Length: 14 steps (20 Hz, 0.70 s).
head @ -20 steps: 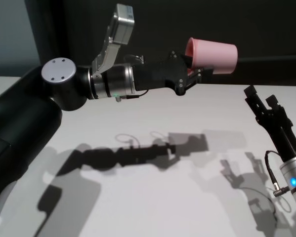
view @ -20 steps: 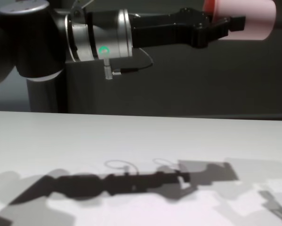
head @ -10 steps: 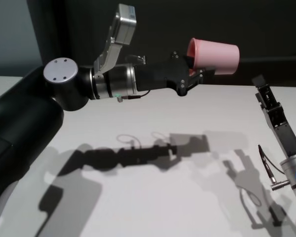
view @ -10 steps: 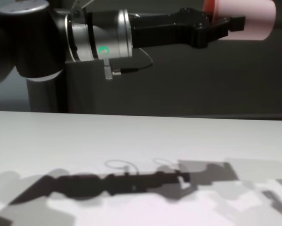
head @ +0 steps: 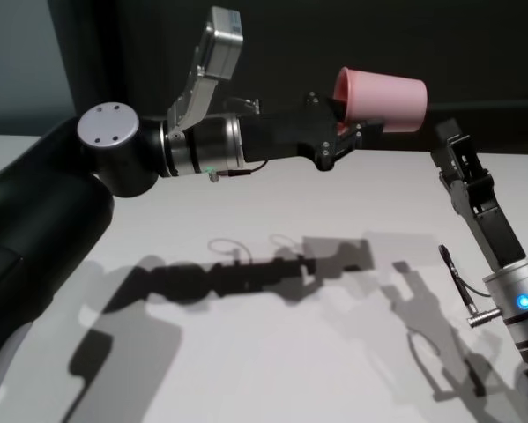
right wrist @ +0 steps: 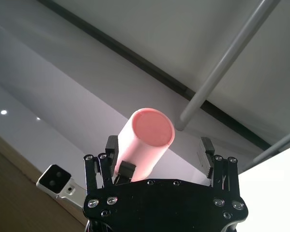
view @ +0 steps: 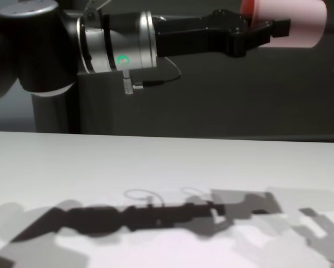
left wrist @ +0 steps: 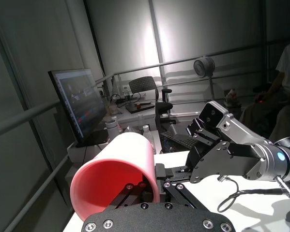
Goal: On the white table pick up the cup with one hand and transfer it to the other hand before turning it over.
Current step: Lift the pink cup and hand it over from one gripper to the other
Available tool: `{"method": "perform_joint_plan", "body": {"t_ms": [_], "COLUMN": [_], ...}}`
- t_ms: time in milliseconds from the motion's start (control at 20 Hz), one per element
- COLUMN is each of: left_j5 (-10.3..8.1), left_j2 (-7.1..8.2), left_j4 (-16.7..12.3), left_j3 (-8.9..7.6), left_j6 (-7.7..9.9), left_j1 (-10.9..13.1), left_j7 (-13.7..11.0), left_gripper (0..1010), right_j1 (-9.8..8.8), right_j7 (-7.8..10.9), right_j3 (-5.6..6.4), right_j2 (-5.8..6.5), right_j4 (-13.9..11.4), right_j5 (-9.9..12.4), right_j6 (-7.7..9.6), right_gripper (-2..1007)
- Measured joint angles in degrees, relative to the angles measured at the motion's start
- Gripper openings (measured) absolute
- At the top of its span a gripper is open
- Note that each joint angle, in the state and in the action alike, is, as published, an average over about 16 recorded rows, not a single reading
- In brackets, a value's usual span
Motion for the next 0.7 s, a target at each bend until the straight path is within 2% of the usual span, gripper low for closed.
{"method": "perform_joint_plan", "body": {"t_ms": [350, 700], "left_j5": [0.00, 0.00], "left_j2": [0.00, 0.00], "left_j4": [0.00, 0.00], "left_j3": [0.00, 0.00], "left_j6": [0.00, 0.00], "left_j1": [0.00, 0.00], "left_j7": [0.00, 0.00], "left_gripper": [47, 47], "right_j1": [2.31, 5.07], "right_j7": [2.85, 4.86], "right_j3": [-0.96, -1.73], "right_j2": [0.23, 0.02], "right_j4": [2.82, 6.67], "right_j5": [2.51, 4.93], "right_j6": [0.36, 0.15], "right_gripper": [1002, 1002]}}
